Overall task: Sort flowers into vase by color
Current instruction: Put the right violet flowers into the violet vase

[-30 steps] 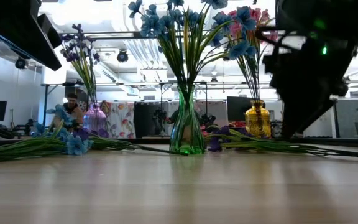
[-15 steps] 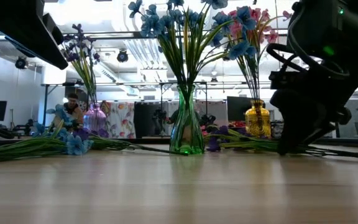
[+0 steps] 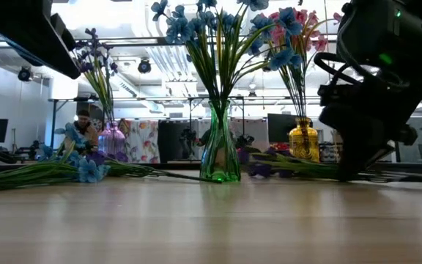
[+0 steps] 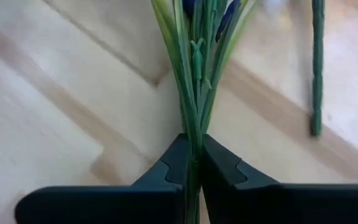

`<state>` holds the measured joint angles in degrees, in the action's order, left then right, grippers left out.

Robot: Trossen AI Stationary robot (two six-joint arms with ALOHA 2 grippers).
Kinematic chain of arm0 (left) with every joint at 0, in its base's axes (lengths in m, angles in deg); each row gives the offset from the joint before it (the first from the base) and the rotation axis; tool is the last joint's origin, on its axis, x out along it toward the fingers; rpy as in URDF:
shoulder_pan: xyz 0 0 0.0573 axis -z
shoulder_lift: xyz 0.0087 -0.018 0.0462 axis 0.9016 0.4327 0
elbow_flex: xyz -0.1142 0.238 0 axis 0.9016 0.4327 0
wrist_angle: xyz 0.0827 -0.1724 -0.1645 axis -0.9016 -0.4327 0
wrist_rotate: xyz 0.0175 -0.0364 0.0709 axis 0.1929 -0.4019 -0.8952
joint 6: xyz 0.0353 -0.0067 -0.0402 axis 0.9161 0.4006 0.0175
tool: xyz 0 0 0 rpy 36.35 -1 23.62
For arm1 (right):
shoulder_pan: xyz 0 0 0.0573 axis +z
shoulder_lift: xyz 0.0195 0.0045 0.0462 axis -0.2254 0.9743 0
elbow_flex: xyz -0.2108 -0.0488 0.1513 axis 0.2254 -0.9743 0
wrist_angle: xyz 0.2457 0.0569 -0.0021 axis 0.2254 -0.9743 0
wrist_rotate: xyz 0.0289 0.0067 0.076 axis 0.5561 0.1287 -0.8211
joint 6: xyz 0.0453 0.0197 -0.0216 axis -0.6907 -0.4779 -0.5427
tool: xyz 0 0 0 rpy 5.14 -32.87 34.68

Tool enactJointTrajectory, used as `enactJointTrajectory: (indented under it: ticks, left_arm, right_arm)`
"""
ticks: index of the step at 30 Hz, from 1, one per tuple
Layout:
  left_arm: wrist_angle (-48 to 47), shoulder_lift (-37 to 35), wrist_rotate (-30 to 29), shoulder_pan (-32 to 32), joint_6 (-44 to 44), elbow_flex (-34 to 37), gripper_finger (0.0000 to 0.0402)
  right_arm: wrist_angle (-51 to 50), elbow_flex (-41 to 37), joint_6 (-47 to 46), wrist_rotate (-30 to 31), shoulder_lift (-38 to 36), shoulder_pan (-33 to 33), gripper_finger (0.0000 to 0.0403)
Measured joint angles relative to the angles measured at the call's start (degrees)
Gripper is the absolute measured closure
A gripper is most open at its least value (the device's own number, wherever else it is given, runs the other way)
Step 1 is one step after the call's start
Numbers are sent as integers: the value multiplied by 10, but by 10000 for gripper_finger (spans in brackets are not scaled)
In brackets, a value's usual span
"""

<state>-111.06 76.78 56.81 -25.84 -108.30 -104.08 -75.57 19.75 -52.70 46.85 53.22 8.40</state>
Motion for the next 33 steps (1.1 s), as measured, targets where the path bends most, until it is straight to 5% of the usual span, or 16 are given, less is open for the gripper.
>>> enactJointTrajectory:
  ticks: [5, 9, 19, 26, 33]
  left_arm:
    - [1, 0, 1, 1, 15, -16, 402]
    - [-4, 0, 27, 2, 25, -33, 402]
    - [-3, 0, 100, 22, 31, -54, 402]
    - [117, 0, 95, 66, 132, -60, 402]
    - [268, 0, 76, 76, 273, -60, 402]
  right_arm:
    - [-68, 23, -12, -50, -45, 8, 383]
    - [-125, 40, -20, -151, -84, 19, 384]
    - [-153, 69, -65, -299, -151, 118, 384]
    - [-69, 112, 3, -250, -168, 184, 385]
    - [180, 115, 227, -181, -168, 191, 385]
